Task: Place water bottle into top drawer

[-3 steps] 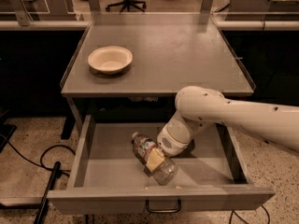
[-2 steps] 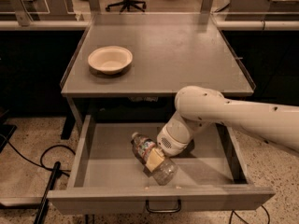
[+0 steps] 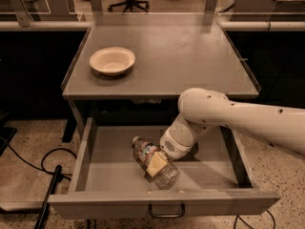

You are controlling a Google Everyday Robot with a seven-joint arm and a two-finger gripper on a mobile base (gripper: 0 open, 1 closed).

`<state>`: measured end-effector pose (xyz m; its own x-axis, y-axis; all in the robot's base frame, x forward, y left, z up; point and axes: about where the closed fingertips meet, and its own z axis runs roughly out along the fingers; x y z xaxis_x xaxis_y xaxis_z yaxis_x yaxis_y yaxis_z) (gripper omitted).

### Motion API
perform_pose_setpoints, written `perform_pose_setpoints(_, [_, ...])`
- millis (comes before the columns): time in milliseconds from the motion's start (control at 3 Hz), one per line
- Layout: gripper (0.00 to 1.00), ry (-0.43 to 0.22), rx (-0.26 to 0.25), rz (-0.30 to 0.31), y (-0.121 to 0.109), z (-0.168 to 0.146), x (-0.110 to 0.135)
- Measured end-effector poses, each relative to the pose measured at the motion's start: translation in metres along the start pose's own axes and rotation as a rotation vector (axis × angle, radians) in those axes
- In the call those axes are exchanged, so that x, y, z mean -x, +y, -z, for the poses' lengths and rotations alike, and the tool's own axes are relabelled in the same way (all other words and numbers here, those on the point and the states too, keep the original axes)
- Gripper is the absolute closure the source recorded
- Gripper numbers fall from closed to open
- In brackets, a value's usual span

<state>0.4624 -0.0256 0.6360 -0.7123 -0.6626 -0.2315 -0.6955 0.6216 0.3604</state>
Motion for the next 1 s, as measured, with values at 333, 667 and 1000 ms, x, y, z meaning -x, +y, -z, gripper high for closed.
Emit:
perform_pose_setpoints(333, [0.13,0.0,0.0,0.0,0.0,0.0,0.0])
perform_pose_setpoints(667, [0.0,0.0,0.0,0.0,0.0001,-0.0001,0.0])
perform_pose_setpoints(1000, [0.0,0.0,0.0,0.0,0.0001,-0.0001,0.0])
